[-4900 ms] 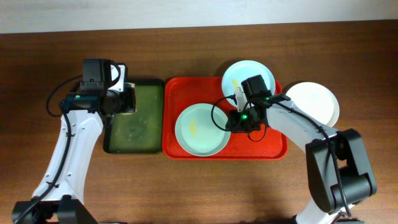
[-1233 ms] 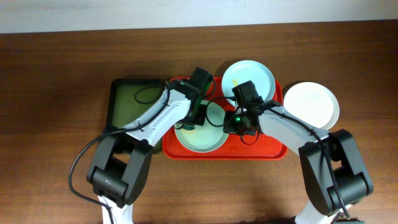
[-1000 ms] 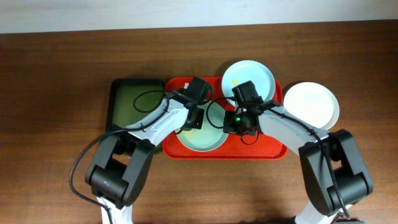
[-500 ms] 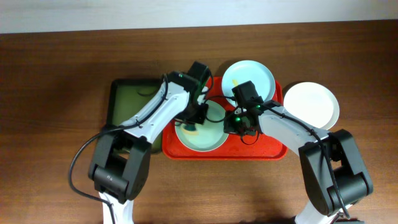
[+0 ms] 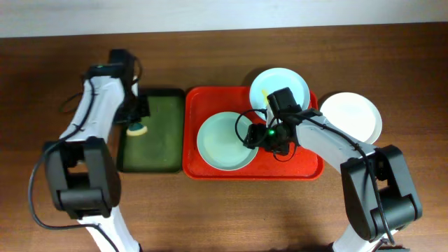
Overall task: Clean dirty plates on tray and stack at the side
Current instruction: 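Return the sponge to the black tray and raise the left gripper, then lift the light-blue plate with the right gripper and stack it on the white plate, then move the right gripper to grip the rim of the last light-blue plate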
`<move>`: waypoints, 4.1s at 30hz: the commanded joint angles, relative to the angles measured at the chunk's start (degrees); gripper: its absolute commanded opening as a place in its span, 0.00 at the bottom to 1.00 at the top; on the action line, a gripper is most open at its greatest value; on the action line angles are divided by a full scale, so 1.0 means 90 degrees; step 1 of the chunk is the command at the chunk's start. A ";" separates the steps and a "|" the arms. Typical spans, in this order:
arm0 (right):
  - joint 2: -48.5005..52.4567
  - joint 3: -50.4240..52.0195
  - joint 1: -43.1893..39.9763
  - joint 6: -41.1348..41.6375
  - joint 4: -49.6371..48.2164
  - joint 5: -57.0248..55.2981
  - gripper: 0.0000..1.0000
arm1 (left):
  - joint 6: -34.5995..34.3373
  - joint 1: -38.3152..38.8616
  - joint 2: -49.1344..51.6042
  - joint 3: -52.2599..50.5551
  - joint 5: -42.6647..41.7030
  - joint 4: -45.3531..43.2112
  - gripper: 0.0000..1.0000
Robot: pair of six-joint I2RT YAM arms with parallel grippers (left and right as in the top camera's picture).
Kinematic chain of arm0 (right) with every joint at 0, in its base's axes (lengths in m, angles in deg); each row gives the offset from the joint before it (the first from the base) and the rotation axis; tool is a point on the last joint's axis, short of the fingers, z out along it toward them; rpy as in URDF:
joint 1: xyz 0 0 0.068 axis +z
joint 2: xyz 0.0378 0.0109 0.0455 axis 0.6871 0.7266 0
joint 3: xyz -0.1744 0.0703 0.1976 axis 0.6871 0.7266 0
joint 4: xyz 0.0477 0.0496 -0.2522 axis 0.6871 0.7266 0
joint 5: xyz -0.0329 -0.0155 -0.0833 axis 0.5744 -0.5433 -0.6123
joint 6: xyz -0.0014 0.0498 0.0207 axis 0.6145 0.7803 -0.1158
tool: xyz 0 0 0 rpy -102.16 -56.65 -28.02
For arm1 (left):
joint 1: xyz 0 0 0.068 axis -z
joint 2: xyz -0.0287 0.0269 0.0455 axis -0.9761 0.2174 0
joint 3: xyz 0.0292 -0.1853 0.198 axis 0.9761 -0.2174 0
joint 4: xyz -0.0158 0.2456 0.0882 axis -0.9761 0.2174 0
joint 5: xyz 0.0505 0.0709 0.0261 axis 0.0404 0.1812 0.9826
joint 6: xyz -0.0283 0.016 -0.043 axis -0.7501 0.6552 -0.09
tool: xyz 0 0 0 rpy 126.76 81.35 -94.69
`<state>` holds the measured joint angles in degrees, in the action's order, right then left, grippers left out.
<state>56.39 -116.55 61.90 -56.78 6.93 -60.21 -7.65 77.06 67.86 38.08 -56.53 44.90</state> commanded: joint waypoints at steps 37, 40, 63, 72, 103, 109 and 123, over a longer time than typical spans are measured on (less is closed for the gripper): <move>0.0658 -0.2727 0.3004 0.0194 -0.0396 -0.5241 0.04 | 0.0369 -0.0340 -0.2693 -0.0500 -0.1333 -0.0814 0.99; 0.0801 -0.2730 0.3451 -0.1338 -0.1676 -0.6795 0.04 | 0.0369 -0.0340 -0.2693 -0.0500 -0.1333 -0.0814 0.99; 0.0748 -0.2727 0.3599 -0.1695 -0.3201 -0.6946 0.04 | 0.0369 -0.0340 -0.2693 -0.0500 -0.1333 -0.0814 0.99; -0.0340 -0.2730 0.0775 -0.0138 -0.0719 -0.2654 0.04 | 0.0372 -0.0340 -0.2693 -0.0500 -0.1333 -0.0814 0.99; -0.0430 -0.1098 -0.2892 -0.1938 0.1175 -0.2586 0.86 | 0.0369 -0.0340 -0.2693 -0.0500 -0.1333 -0.0814 0.99; -0.0260 -0.1095 -0.2127 -0.3456 -0.0532 -0.2560 0.40 | 0.0369 -0.0340 -0.2693 -0.0498 -0.1333 -0.0814 0.99; 0.1020 -0.1107 -0.2127 -0.3432 -0.2025 -0.1501 0.04 | 0.0369 -0.0340 -0.2693 -0.0500 -0.1333 -0.0814 0.99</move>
<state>65.92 -126.30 42.60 -87.55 -11.45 -77.96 -4.44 73.89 43.90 33.09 -68.11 37.64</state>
